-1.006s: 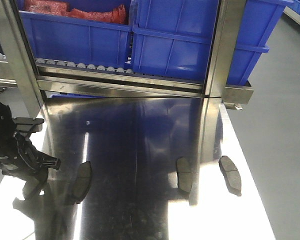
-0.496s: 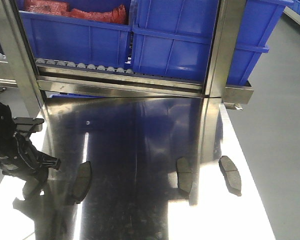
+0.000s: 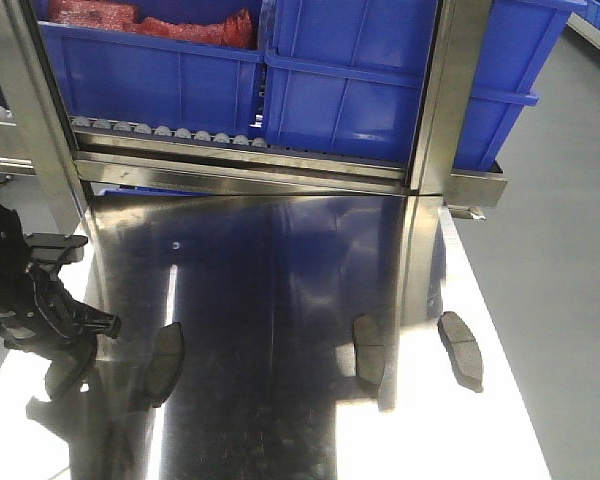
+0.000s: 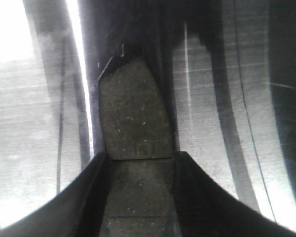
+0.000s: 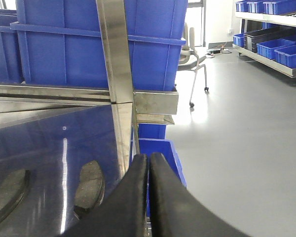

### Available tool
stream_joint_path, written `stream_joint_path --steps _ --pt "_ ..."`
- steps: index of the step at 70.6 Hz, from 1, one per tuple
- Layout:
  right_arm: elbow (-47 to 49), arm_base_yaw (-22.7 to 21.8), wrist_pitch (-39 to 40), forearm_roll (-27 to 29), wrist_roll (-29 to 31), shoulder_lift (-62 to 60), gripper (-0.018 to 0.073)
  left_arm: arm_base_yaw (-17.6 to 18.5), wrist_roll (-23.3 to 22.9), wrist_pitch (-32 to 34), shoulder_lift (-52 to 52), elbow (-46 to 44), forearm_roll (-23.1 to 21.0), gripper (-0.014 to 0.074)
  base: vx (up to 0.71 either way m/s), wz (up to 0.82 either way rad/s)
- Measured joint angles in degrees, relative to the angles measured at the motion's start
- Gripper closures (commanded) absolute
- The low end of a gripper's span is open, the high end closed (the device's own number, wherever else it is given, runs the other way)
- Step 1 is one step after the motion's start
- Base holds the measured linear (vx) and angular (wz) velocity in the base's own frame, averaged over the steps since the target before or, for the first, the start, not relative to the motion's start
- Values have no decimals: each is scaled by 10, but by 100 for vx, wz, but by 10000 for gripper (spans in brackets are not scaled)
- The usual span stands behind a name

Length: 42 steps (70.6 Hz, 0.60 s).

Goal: Move and align brake pads A on conveyor
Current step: 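Lift the grasped brake pad off the steel table with the left gripper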

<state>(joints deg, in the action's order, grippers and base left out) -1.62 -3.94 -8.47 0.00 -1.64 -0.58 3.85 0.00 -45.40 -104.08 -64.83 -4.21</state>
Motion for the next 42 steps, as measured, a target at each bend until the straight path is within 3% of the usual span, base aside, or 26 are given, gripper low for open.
stream_joint_path --steps 42 --pt "0 0 0 0 0 0 569 1 0 3 195 11 -12 451 0 0"
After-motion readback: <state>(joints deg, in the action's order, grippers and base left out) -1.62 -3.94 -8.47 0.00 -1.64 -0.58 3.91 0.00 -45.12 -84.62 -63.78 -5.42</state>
